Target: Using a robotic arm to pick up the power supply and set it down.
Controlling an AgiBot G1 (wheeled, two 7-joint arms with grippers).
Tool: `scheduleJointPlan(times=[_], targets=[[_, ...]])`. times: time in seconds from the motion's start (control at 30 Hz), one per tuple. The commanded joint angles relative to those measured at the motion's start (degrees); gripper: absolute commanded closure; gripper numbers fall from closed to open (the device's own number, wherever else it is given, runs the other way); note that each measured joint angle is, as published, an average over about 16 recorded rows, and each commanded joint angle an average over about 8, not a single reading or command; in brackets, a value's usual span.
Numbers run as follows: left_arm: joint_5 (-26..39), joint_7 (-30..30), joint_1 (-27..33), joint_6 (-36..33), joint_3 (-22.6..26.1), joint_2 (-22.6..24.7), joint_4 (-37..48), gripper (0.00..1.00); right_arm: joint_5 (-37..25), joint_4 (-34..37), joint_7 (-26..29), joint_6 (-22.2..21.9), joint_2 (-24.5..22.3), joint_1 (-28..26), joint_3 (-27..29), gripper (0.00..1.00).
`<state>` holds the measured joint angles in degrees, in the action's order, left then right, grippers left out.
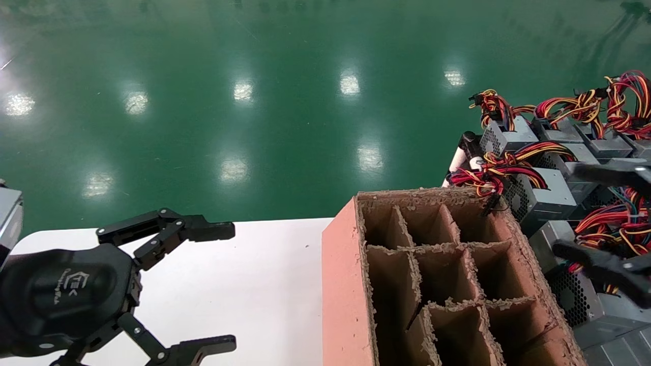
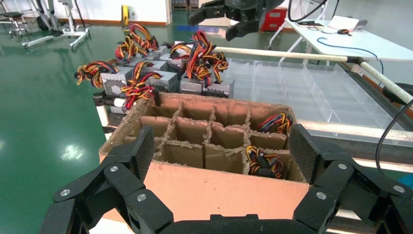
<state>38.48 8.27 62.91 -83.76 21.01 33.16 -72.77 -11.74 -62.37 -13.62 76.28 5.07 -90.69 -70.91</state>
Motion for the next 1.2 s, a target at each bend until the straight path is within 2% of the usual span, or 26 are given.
scheduleJointPlan(times=[0.03, 1.2], targets=[[0.0, 0.0, 0.0, 0.0, 0.0, 0.0, 0.0, 0.0, -1.3, -0.5, 1.1, 0.4, 1.3, 1.3, 2.4, 0.0], [0.0, 0.0, 0.0, 0.0, 0.0, 0.0, 0.0, 0.0, -24.9, -9.2, 20.1, 7.8, 24.7, 24.0, 45.3, 0.0]])
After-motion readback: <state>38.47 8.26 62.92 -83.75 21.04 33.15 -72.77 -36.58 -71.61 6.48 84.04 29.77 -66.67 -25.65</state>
